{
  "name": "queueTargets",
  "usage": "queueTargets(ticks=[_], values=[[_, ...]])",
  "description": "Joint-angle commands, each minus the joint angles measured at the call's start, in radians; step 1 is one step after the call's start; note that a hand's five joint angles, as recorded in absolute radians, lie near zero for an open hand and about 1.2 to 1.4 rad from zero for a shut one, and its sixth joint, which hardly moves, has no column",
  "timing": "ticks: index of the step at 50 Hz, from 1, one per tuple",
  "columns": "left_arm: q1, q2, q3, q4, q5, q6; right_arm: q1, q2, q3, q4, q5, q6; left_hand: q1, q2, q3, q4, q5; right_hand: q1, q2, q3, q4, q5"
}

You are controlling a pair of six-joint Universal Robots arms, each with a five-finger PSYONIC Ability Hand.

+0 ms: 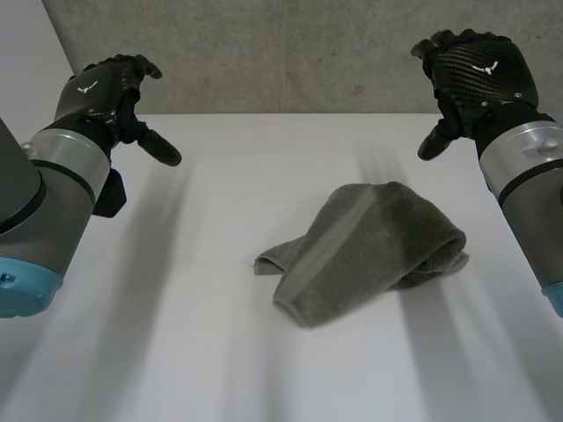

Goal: Fold the towel.

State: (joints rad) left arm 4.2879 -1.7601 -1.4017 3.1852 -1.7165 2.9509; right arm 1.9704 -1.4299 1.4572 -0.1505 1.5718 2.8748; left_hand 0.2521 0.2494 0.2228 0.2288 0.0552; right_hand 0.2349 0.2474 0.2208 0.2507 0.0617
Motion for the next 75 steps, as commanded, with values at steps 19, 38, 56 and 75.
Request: queueTargets(ticks=[19,38,56,75], values=[[-0.007,-0.019,0.026,-0.045,0.002,0.053,-0.018,0.045,-0.052,0.112,0.019,0.086,-0.059,-0.056,-0.048,-0.054,-0.037,-0.060,-0.073,-0.046,-0.076,-0.062],[-0.074,-0.121,0.012,-0.047,0.206,0.076,-0.156,0.075,-0.054,0.241,-0.207,-0.368,-0.059,-0.056,-0.048,-0.054,-0.037,-0.060,-0.073,-0.046,-0.076,-0.062],[-0.092,-0.159,0.014,-0.034,0.209,0.168,-0.150,0.362,0.011,0.185,-0.251,-0.651,-0.059,-0.056,-0.048,-0.054,-0.037,0.058,0.045,-0.046,-0.076,0.056],[-0.051,-0.085,0.020,-0.033,0.206,0.158,-0.091,0.093,-0.070,-0.043,-0.364,-0.383,-0.059,-0.056,-0.048,-0.054,-0.037,1.161,1.149,-0.046,-0.076,1.160]])
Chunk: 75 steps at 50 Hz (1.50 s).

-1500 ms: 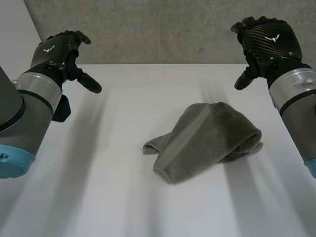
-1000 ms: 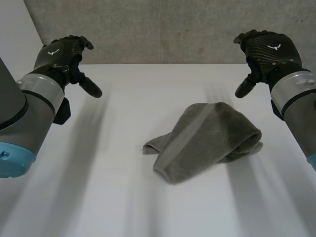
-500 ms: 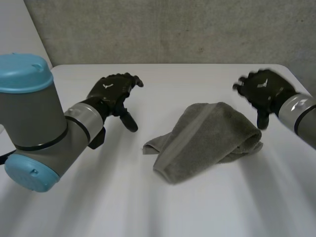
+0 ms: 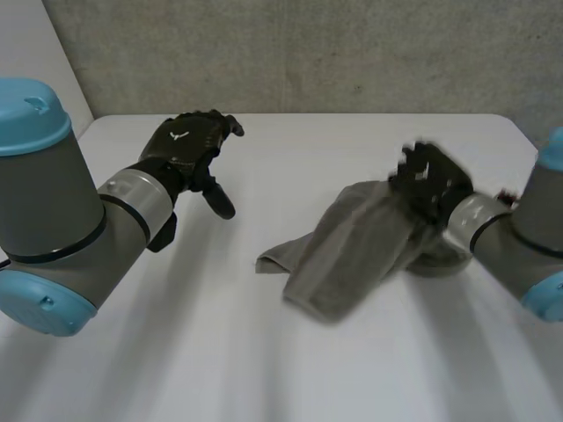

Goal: Fold the towel.

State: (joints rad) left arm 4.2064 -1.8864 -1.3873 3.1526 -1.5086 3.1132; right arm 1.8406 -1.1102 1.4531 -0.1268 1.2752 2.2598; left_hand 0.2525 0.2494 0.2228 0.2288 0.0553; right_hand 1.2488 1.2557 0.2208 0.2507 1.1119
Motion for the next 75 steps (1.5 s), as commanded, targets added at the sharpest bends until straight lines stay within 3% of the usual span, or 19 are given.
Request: queueTargets(ticks=[1,5,7,11,19,22,24,26,35,49,55,59,60,62,63,65,75], values=[[0.030,0.041,0.005,0.000,-0.002,-0.004,0.039,-0.227,-0.066,-0.066,-0.068,0.233,-0.060,-0.056,-0.048,-0.054,-0.037,0.147,0.141,-0.046,-0.076,0.110],[0.070,0.085,0.007,0.000,-0.016,-0.008,0.092,-0.264,-0.124,-0.125,-0.164,0.420,-0.060,-0.056,-0.048,-0.054,-0.037,0.147,0.141,-0.046,-0.076,0.110],[0.084,0.105,0.008,0.000,-0.025,-0.011,0.126,-0.246,-0.146,-0.126,-0.187,0.440,-0.060,-0.056,-0.048,-0.054,-0.037,0.147,0.141,-0.046,-0.076,0.110],[0.112,0.147,0.008,0.009,-0.038,-0.027,0.253,-0.125,-0.204,-0.114,-0.200,0.420,-0.060,-0.056,-0.048,-0.054,-0.037,0.147,0.141,-0.046,-0.076,0.110],[0.192,0.230,0.005,0.035,-0.042,-0.093,0.365,0.091,-0.204,-0.102,-0.201,0.389,-0.060,-0.056,-0.048,-0.054,-0.037,0.147,0.141,-0.046,-0.076,0.110],[0.210,0.242,0.005,0.035,-0.042,-0.107,0.393,0.110,-0.198,-0.094,-0.201,0.388,-0.060,-0.056,-0.048,-0.054,-0.037,0.147,0.141,-0.046,-0.076,0.110],[0.215,0.244,0.004,0.035,-0.042,-0.107,0.405,0.087,-0.188,-0.080,-0.185,0.397,-0.060,-0.056,-0.048,-0.054,-0.037,-1.002,-1.009,-0.046,-0.076,-1.040],[0.216,0.242,0.002,0.035,-0.042,-0.107,0.405,0.054,-0.186,-0.083,-0.162,0.403,-0.060,-0.056,-0.048,-0.054,-0.037,-1.074,-1.081,-0.046,-0.076,-1.112],[0.199,0.214,-0.004,0.033,-0.041,-0.105,0.295,-0.134,-0.126,-0.083,0.065,0.512,-0.060,-0.056,-0.048,-0.054,-0.037,-1.074,-1.081,-0.046,-0.076,-1.112],[0.118,0.107,-0.006,0.027,-0.027,-0.074,0.193,-0.175,0.058,0.024,0.081,0.544,-0.054,-0.051,-0.048,-0.054,-0.031,-1.074,-1.081,-0.046,-0.076,-1.112],[0.113,0.020,0.013,0.027,-0.010,-0.004,0.187,-0.135,0.046,0.122,0.067,0.735,-0.039,-0.036,-0.048,-0.054,-0.016,-1.074,-1.081,-0.046,-0.076,-1.112],[0.115,-0.057,0.060,0.024,0.118,0.097,0.177,-0.099,0.043,0.153,0.035,0.857,-0.033,-0.030,-0.048,-0.054,-0.010,-1.074,-1.081,-0.046,-0.076,-1.112],[0.115,-0.057,0.060,0.024,0.119,0.097,0.177,-0.085,0.043,0.160,0.024,0.875,-0.033,-0.030,-0.048,-0.054,-0.010,-1.074,-1.081,-0.046,-0.076,-1.112],[0.126,-0.111,0.102,0.023,0.247,0.172,0.177,-0.073,0.043,0.164,0.016,0.880,-0.030,-0.027,-0.048,-0.054,-0.008,-1.073,-1.080,-0.046,-0.076,-1.111],[0.126,-0.111,0.102,0.023,0.248,0.173,0.177,-0.073,0.043,0.164,0.016,0.880,-0.030,-0.027,-0.048,-0.054,-0.008,-1.073,-1.080,-0.046,-0.076,-1.110],[0.133,-0.164,0.157,-0.006,0.356,0.228,0.175,-0.045,0.043,0.164,0.019,0.882,-0.010,-0.007,-0.048,-0.054,0.013,-1.061,-1.068,-0.046,-0.076,-1.099],[0.178,-0.318,0.310,-0.143,0.507,0.269,0.184,0.042,0.027,0.162,0.027,0.877,0.093,0.096,-0.048,-0.054,0.116,-1.061,-1.068,-0.046,-0.076,-1.099]])
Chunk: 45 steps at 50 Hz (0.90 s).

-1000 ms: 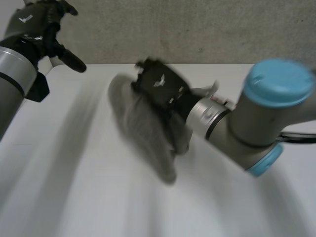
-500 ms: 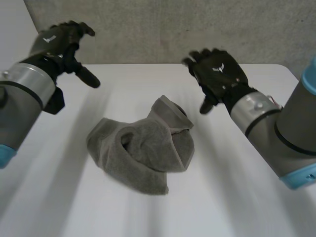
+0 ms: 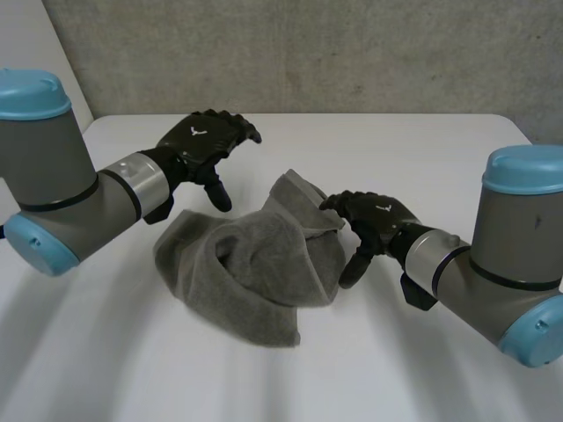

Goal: Fold the towel.

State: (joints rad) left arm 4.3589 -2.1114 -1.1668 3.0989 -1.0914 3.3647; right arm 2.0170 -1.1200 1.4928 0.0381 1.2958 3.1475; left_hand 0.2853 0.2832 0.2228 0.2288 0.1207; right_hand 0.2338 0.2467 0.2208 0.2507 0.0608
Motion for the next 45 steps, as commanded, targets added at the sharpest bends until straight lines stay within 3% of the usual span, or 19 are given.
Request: queueTargets(ticks=[1,11,19,24,26,29,31,32,33,36,37,38,45], values=[[0.027,-0.111,0.095,-0.100,0.111,0.033,0.012,0.065,-0.017,-0.004,0.008,-0.010,0.060,0.062,-0.048,-0.054,0.050,-0.046,-0.059,-0.046,-0.076,-0.048],[0.025,-0.171,0.065,-0.147,0.136,0.146,0.051,0.126,-0.060,-0.007,0.023,-0.014,0.057,0.060,-0.048,-0.054,0.047,-0.037,-0.050,-0.046,-0.076,-0.039],[0.025,-0.177,0.013,-0.183,0.137,0.191,0.092,0.187,-0.109,-0.014,0.049,-0.037,0.057,0.060,-0.048,-0.054,0.047,0.115,0.102,-0.046,-0.076,0.114],[0.024,-0.179,-0.008,-0.184,0.133,0.208,0.115,0.224,-0.135,-0.014,0.054,-0.041,0.069,0.071,-0.048,-0.054,0.059,0.245,0.232,-0.046,-0.076,0.243],[0.027,-0.179,-0.014,-0.186,0.133,0.211,0.129,0.232,-0.141,-0.015,0.048,-0.041,0.101,0.104,-0.048,-0.054,0.091,0.519,0.506,-0.046,-0.076,0.517],[0.030,-0.174,-0.024,-0.186,0.130,0.211,0.134,0.232,-0.143,-0.017,0.046,-0.038,0.269,0.271,-0.048,-0.054,0.259,0.661,0.649,-0.046,-0.076,0.660],[0.030,-0.171,-0.027,-0.186,0.128,0.211,0.141,0.232,-0.143,-0.023,0.043,-0.033,0.543,0.545,-0.048,-0.054,0.533,0.989,0.976,-0.046,-0.076,0.987],[0.030,-0.171,-0.027,-0.186,0.128,0.211,0.141,0.232,-0.143,-0.023,0.043,-0.033,0.545,0.547,-0.048,-0.054,0.535,0.990,0.977,-0.046,-0.076,0.989],[0.030,-0.171,-0.030,-0.186,0.127,0.210,0.141,0.230,-0.143,-0.024,0.039,-0.033,0.664,0.666,-0.048,-0.054,0.654,1.133,1.120,-0.046,-0.076,1.131],[0.030,-0.164,-0.034,-0.190,0.127,0.208,0.143,0.220,-0.141,-0.021,0.030,-0.033,0.948,0.951,-0.048,-0.054,0.938,1.162,1.150,-0.046,-0.076,1.161],[0.030,-0.164,-0.034,-0.190,0.127,0.208,0.143,0.220,-0.141,-0.021,0.030,-0.033,0.950,0.952,-0.048,-0.054,0.940,1.162,1.150,-0.046,-0.076,1.161],[0.030,-0.160,-0.036,-0.198,0.128,0.206,0.143,0.204,-0.138,-0.021,0.027,-0.040,1.109,1.111,-0.048,-0.054,1.099,1.162,1.150,-0.046,-0.076,1.161],[0.030,-0.114,-0.070,-0.215,0.091,0.183,0.100,0.070,-0.124,-0.038,-0.024,-0.119,1.111,1.113,-0.048,-0.054,1.101,1.162,1.150,-0.046,-0.076,1.161]])
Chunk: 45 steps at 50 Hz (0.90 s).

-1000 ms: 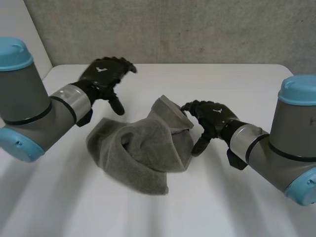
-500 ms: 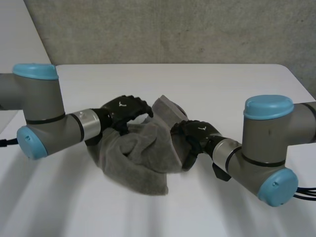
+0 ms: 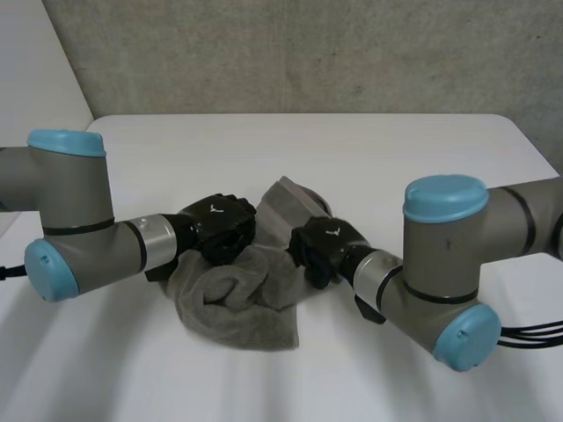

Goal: Fold the towel.

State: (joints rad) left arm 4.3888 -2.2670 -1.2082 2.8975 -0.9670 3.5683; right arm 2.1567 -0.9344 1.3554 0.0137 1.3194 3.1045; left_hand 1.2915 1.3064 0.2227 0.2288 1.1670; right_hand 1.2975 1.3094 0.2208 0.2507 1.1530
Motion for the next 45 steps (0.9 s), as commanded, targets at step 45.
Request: queueTargets(ticks=[45], values=[[-0.049,0.354,-0.343,0.302,-0.266,-0.396,-0.291,-0.396,0.358,-0.028,-0.081,-1.085,-0.749,-0.764,-0.048,-0.054,-0.799,-1.123,-1.135,-0.046,-0.076,-1.153]])
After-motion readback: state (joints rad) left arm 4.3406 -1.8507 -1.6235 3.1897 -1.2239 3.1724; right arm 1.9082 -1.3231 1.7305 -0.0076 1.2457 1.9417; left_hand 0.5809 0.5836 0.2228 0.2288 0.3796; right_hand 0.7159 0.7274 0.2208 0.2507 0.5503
